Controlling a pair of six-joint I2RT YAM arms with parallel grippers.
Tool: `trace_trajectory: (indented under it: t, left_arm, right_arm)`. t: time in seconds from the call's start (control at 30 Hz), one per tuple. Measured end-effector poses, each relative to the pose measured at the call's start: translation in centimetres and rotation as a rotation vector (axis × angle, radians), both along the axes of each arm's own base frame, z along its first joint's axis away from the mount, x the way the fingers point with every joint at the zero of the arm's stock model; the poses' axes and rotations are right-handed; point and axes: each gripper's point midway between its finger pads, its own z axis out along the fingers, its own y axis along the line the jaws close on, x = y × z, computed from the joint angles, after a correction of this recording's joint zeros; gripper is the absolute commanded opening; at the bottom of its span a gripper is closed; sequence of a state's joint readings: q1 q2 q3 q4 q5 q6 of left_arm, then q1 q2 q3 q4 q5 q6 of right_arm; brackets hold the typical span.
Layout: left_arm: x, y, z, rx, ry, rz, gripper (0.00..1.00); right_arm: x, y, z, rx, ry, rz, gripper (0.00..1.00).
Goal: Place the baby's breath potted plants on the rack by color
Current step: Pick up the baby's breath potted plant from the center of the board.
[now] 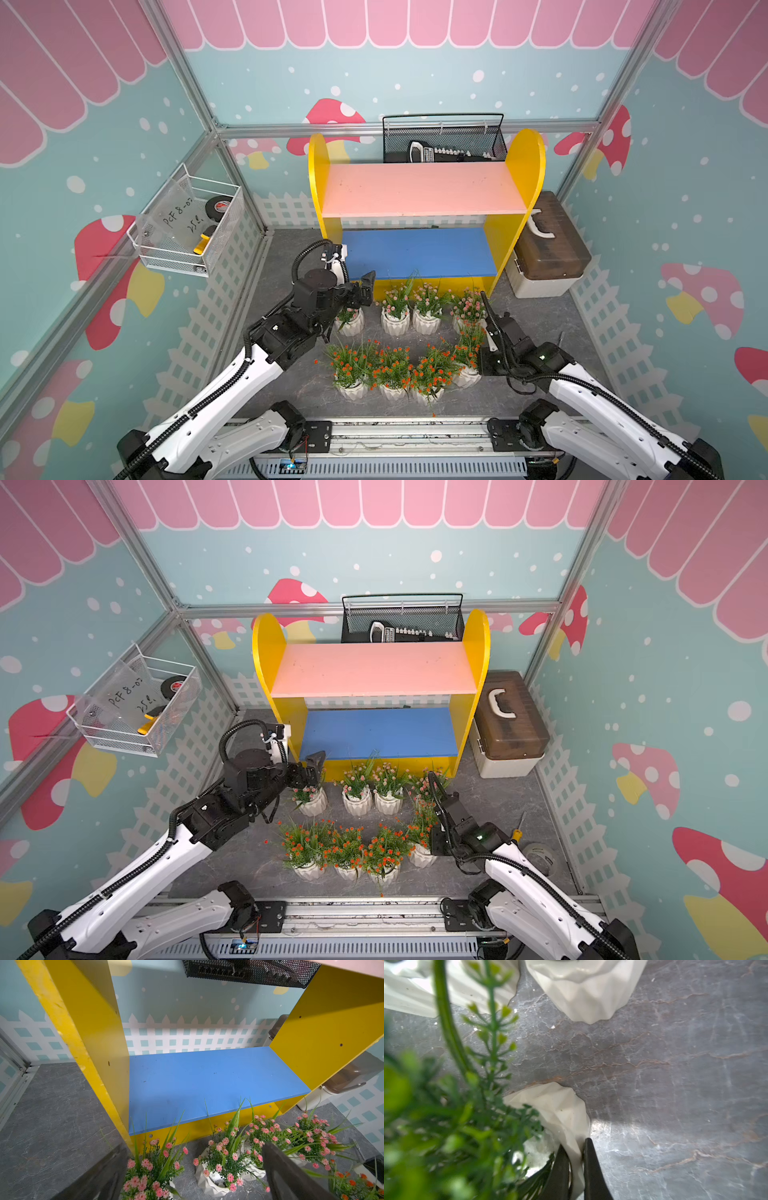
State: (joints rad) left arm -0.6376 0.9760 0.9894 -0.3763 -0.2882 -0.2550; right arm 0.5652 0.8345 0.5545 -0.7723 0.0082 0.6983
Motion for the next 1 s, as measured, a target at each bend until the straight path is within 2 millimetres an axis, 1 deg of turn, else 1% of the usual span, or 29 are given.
trace_trajectory:
  t: [0.1,0.17,0.5,0.6,0.77,0.83,1.0]
  left_arm:
    - [0.0,0.0,0.0,0.001,-0.002,-0.001,0.99]
    - [0.0,0.0,0.1,0.001,-0.005,-0.002,0.99]
    - [-0.1,-0.2,1.0,-0.009,-0.037,-0.017,0.99]
    - [-0.1,-0.3,1.1,-0.007,-0.045,-0.027,0.99]
    - [-0.3,-0.6,1.7,-0.007,-0.070,-0.053,0.99]
    - [-0.4,-0.7,1.9,-0.011,-0.080,-0.065,0.99]
    - [-0.9,-1.6,1.7,-0.010,-0.093,-0.129,0.99]
  right_arm:
    - [-0.3,-0.5,0.2,-0.025,0.013,-0.005,0.00]
    - [-0.3,-0.8,0.8,-0.039,0.014,-0.009,0.00]
    - [1.1,-0.6,5.2,-0.050,-0.058,0.005,0.00]
    - [1.4,-0.7,7.2,-0.064,-0.082,0.018,0.00]
    - [2.5,-0.5,11.8,-0.073,-0.153,0.054,0.00]
    - [3.0,-0.3,13.3,-0.075,-0.176,0.070,0.00]
    - [4.0,0.4,16.3,-0.089,-0.209,0.118,0.00]
